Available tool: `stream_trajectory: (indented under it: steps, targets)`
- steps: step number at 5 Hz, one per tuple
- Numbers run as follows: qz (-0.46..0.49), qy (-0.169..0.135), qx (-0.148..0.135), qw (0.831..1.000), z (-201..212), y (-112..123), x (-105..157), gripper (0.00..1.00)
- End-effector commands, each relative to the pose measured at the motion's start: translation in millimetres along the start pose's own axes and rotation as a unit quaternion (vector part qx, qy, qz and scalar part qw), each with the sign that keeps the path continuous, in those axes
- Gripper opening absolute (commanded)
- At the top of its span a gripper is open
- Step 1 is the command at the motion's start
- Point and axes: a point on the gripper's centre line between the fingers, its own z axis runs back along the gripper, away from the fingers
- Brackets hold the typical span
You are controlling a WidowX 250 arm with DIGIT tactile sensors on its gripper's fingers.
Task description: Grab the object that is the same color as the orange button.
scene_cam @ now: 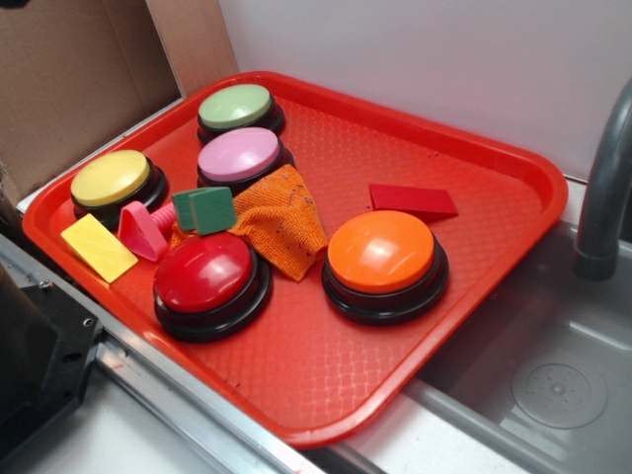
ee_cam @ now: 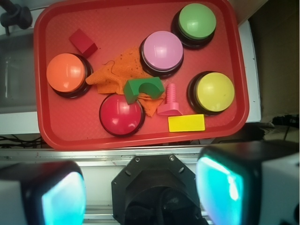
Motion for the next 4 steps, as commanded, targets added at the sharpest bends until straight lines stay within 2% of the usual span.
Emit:
stream_trajectory:
  steps: [1,2,3,4]
  targets:
    - [0.0,0.0,0.0,1.0,0.0,0.0,0.0,1.0]
    - [0.051,-0.014,-0.012,0.999,-11.7,0.3,14.9,1.0]
    - [0.152,-0.028,0.005,0.988,-37.7,-0.4,38.2,1.0]
    - [0.227,-0.049,0.004,0.973,-63.2,0.5,51.8,1.0]
